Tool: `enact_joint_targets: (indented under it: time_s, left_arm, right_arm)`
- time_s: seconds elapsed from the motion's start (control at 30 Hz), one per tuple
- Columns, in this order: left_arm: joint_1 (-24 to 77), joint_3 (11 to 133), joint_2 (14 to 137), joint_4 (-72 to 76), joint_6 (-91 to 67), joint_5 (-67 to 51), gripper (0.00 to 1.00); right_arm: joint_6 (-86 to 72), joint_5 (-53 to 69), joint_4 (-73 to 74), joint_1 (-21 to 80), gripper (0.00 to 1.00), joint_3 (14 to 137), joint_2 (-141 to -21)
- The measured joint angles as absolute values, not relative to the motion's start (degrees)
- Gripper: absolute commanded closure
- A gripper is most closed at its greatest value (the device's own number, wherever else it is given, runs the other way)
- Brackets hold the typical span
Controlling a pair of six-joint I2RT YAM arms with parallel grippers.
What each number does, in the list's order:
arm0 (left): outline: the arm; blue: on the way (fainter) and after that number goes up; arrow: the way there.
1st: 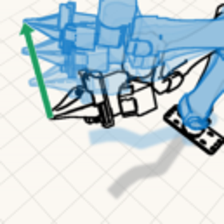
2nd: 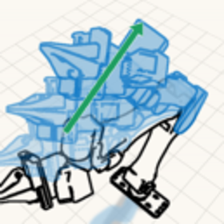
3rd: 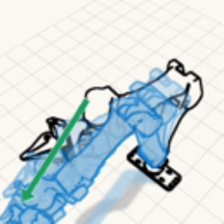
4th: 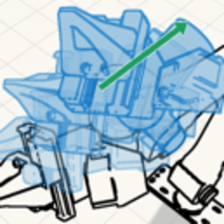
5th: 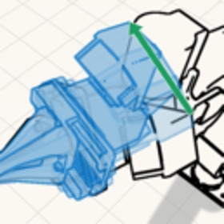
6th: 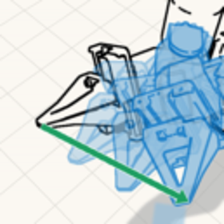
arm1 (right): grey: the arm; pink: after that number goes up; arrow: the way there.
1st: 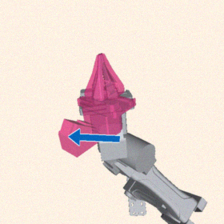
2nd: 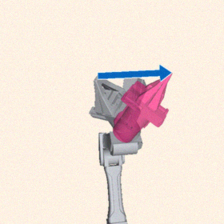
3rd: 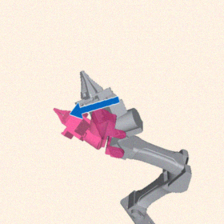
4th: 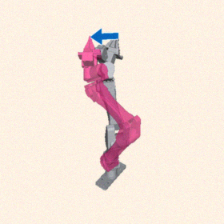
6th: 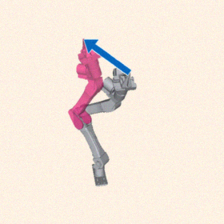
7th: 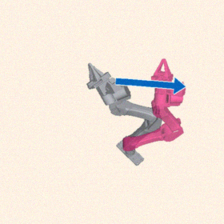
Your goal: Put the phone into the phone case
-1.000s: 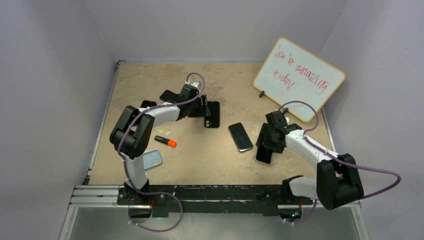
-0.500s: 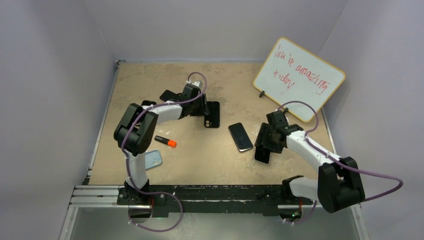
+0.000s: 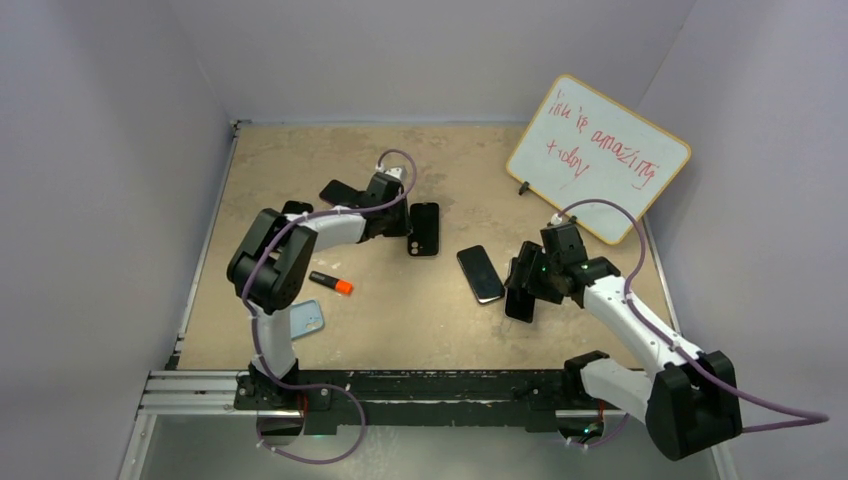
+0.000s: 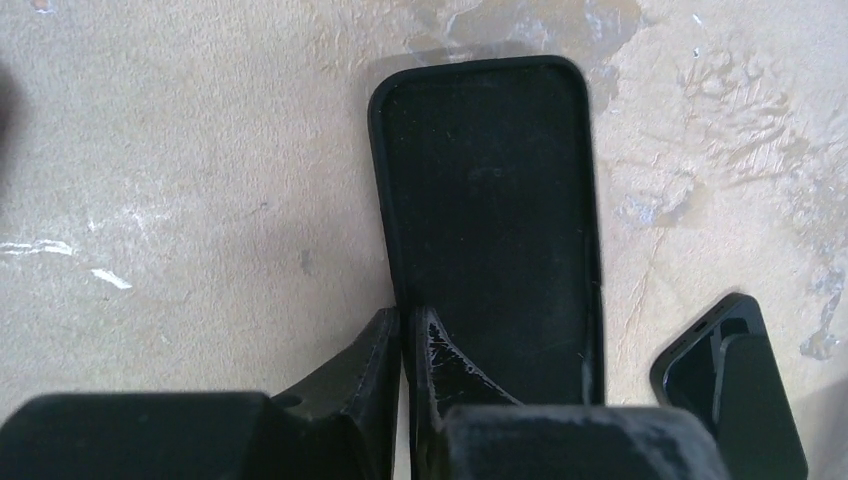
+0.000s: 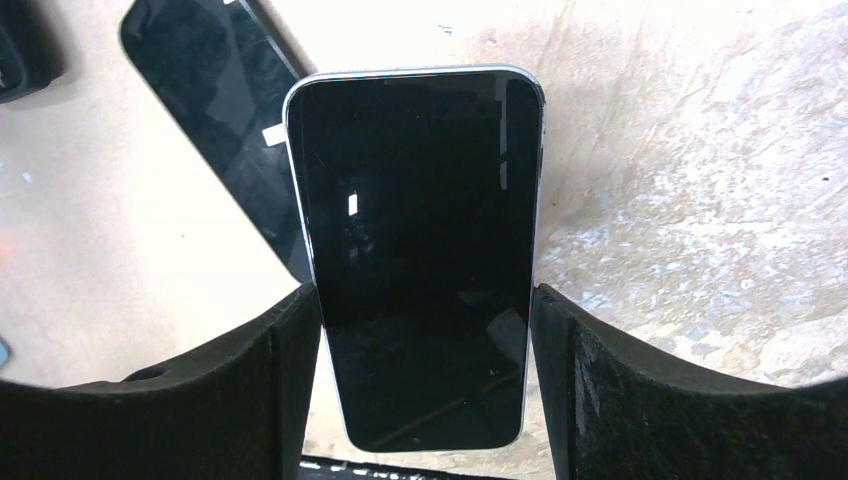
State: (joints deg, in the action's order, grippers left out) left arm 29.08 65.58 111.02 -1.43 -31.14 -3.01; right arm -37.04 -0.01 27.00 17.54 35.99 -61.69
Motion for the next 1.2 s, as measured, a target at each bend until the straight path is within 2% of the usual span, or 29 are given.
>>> enact_joint_targets:
  time_s: [0.07,0.5,0.7,0.9,1.2]
  left_arm:
    - [29.3,64.9,110.5,-1.5,-30.9,-2.6,1.0]
    - [35.7,54.1,98.2,-11.2,-33.5,2.7,0.99]
    - [38.2,47.5,91.6,-11.9,-39.4,2.3,0.75]
    - [40.2,42.4,85.9,-7.4,-46.5,-3.9,0.57]
    - [37.7,42.5,74.0,-10.4,-44.9,-4.6,0.13]
  right_arm:
    - [-37.0,0.7,27.2,17.6,0.51,36.0,-60.8]
    - [-37.7,5.5,27.0,19.8,0.53,36.0,-56.5]
    - [-39.5,6.0,26.3,22.9,0.55,36.0,-56.7]
    - [-42.3,6.8,23.8,25.6,0.55,36.0,-58.3]
    - [-46.9,5.4,19.8,33.2,0.54,38.9,-64.1]
